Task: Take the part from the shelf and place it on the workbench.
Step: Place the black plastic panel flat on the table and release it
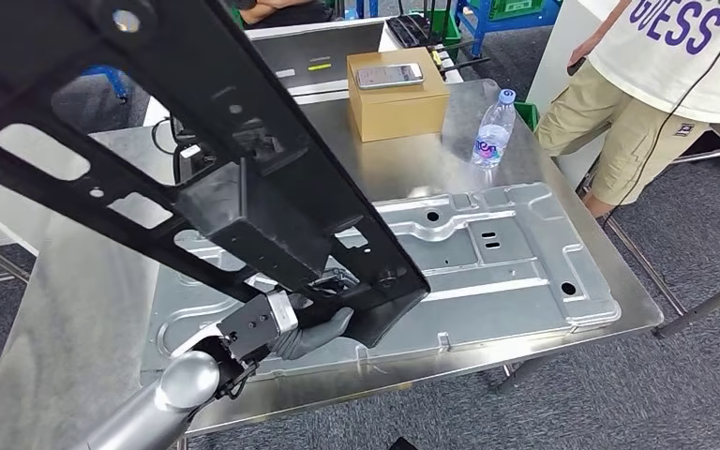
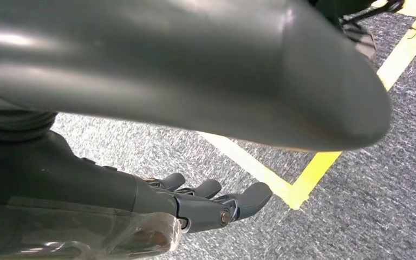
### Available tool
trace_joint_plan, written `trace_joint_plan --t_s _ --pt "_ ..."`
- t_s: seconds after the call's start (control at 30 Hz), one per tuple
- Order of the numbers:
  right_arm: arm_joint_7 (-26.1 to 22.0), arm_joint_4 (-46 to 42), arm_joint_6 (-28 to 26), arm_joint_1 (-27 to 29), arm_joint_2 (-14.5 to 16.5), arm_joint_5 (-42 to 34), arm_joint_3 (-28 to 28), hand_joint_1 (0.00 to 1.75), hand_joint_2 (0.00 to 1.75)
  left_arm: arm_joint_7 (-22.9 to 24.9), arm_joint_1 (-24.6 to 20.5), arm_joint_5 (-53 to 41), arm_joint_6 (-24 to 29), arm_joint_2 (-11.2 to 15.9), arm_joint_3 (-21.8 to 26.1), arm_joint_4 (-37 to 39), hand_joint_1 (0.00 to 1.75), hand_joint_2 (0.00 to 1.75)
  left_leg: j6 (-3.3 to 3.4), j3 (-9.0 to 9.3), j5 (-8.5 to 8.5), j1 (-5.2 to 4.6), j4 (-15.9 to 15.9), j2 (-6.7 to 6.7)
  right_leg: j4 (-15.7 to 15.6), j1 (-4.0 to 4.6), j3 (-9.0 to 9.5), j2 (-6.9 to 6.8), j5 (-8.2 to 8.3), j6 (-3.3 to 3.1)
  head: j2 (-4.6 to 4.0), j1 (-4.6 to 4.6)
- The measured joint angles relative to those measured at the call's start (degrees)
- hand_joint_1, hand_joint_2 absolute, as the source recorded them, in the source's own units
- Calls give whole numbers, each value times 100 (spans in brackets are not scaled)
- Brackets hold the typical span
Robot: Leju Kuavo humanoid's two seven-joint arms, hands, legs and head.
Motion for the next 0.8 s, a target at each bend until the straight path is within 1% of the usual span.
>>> trace_joint_plan --t_s 0.03,0.07,0.1,0.13,0.17,0.23,0.27,0.3,0.37,0.4,0.43,0.47,0.5,0.53,0.57,0.6,0.63,0.67,0.73,0.77,0.8 --pt "4 -1 0 -3 7 9 0 0 0 17 -50 -31 -8 -5 -2 62 175 175 24 200 196 -6 -457 0 1 5 7 4 -6 10 0 0" --pt "10 -1 0 -9 14 15 0 0 0 37 -112 -69 -20 -17 -7 129 175 175 45 367 336 -18 -828 -2 4 14 5 6 -13 23 0 2" --pt "19 -2 0 -14 20 21 0 0 0 60 -172 -109 -30 -28 -14 195 175 175 64 466 405 -30 -1053 -4 6 22 -2 6 -17 40 0 9" --pt "28 -2 0 -18 26 27 0 0 0 88 -221 -155 -39 -38 -23 259 175 175 80 502 414 -47 -1141 -8 6 28 -11 6 -17 61 0 16" --pt "37 -2 0 -21 30 37 1 0 0 127 -264 -219 -46 -51 -38 327 175 175 97 506 417 -62 -1151 -11 2 27 -17 6 -14 87 0 23" --pt "46 -2 0 -30 35 56 3 0 0 229 -368 -373 -64 -83 -78 479 175 175 153 517 441 -54 -1174 -13 47 11 -36 2 -57 147 0 33" --pt "46 -2 0 -38 36 65 3 0 0 280 -437 -443 -78 -109 -103 561 175 175 184 525 451 -44 -1187 -11 177 5 -92 -3 -142 173 0 44" --pt "47 -2 0 -49 36 70 4 0 0 324 -505 -491 -93 -137 -128 636 175 175 208 534 459 -32 -1198 -9 424 2 -205 -8 -282 195 0 61" --pt "50 -2 0 -60 35 77 4 0 0 390 -609 -562 -123 -197 -182 798 175 175 234 537 455 -36 -1198 -4 1164 -2 -563 -14 -606 225 0 90" --pt "54 -2 0 -60 35 82 7 0 0 426 -651 -607 -138 -227 -217 901 175 175 240 538 454 -40 -1197 -3 1475 -5 -727 -14 -697 236 0 97" --pt "57 -2 0 -58 36 92 9 0 0 471 -690 -677 -152 -256 -257 1016 175 175 243 541 451 -43 -1196 -4 1611 -8 -811 -14 -686 243 0 100" --pt "61 -2 0 -59 36 103 13 0 0 516 -729 -757 -162 -283 -296 1126 175 175 245 545 447 -43 -1194 -7 1523 -15 -787 -14 -573 248 0 103" --pt "63 -2 0 -63 36 114 17 0 0 563 -773 -845 -169 -311 -332 1218 175 175 243 551 442 -41 -1191 -12 1233 -25 -662 -15 -384 249 0 106" --pt "63 -2 0 -70 36 124 20 0 0 615 -825 -950 -173 -345 -364 1303 175 175 236 556 434 -41 -1187 -19 835 -37 -480 -16 -181 249 0 110" --pt "63 -2 0 -80 37 129 23 0 0 672 -892 -1060 -174 -385 -398 1384 175 175 221 552 423 -53 -1177 -26 458 -35 -304 -16 -42 244 0 114" --pt "64 -2 0 -92 40 132 25 0 0 738 -968 -1184 -178 -429 -440 1476 175 175 199 545 418 -63 -1171 -32 196 -30 -184 -14 40 226 1 119" --pt "67 -2 0 -100 44 136 27 0 0 812 -1041 -1325 -184 -472 -491 1579 175 175 175 536 414 -74 -1168 -36 64 -22 -128 -11 56 206 1 122" --pt "72 -2 0 -106 48 138 29 0 0 885 -1101 -1467 -193 -509 -546 1679 175 175 150 527 414 -79 -1167 -35 32 -5 -119 -6 45 176 1 125" --pt "81 -2 0 -110 50 151 33 0 0 1017 -1179 -1742 -239 -582 -656 1869 175 175 99 505 379 -56 -1137 -29 18 -5 -122 0 63 109 0 125" --pt "84 -3 0 -113 50 162 34 0 0 1068 -1216 -1857 -276 -618 -703 1956 175 175 76 451 303 -45 -1027 -23 9 -6 -119 1 72 76 0 123" --pt "84 -3 0 -118 53 175 34 0 0 1121 -1257 -1964 -328 -657 -748 2046 175 175 53 337 166 -36 -783 -20 0 -12 -114 -1 78 46 0 122"
